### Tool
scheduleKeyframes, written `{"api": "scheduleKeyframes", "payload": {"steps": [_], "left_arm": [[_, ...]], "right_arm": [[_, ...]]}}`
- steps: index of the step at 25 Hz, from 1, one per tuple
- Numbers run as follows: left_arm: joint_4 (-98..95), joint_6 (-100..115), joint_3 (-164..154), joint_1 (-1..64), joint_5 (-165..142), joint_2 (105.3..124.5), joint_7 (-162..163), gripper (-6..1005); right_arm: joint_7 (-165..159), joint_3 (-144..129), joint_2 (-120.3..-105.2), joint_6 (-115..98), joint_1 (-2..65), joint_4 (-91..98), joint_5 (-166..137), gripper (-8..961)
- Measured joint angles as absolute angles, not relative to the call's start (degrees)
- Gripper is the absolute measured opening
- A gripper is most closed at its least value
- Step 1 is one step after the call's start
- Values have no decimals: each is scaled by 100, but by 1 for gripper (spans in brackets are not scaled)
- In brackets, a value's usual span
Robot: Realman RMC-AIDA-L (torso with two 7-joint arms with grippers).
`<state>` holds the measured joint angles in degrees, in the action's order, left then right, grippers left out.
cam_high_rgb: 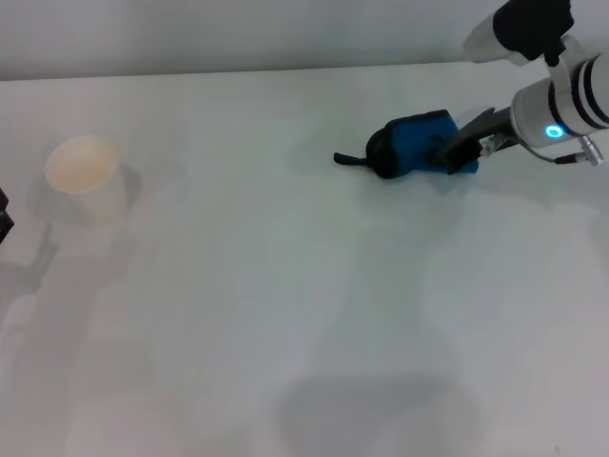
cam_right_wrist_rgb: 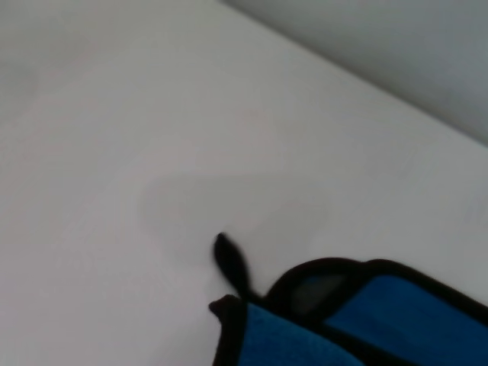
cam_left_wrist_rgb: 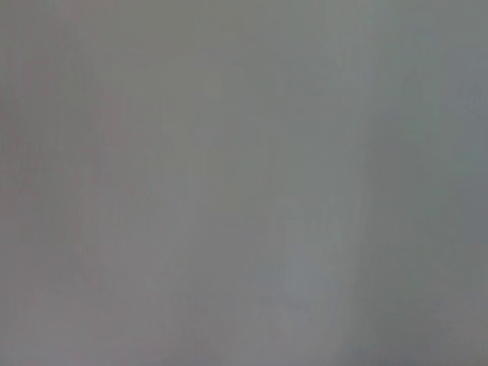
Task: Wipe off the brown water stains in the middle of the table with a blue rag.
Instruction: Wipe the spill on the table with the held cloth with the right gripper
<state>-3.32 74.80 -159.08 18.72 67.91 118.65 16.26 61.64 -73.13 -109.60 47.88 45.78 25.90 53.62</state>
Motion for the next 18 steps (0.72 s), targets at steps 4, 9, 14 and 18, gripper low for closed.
{"api": "scheduleKeyframes", "payload": {"steps": [4,9,14,18], "left_arm": [[-333,7480,-15908,1872,6794,11865,1626,887],[-334,7480,-15908,1872,6794,11872,1626,887],[-334,7495,-15908,1872,6794,11874,1626,888],[-334,7508,-15908,1862,6794,11874,1626,888]], "right_arm": [[5862,-7285,-11002,4444,4581,2589,5112,44],[5574,-7274,-11043,4154,4612,2588,4880,45],[5304,-7253,-11023,4084,4614,2588,4728,45],[5197,-7241,-10965,4067,4586,2594,4705,46]]}}
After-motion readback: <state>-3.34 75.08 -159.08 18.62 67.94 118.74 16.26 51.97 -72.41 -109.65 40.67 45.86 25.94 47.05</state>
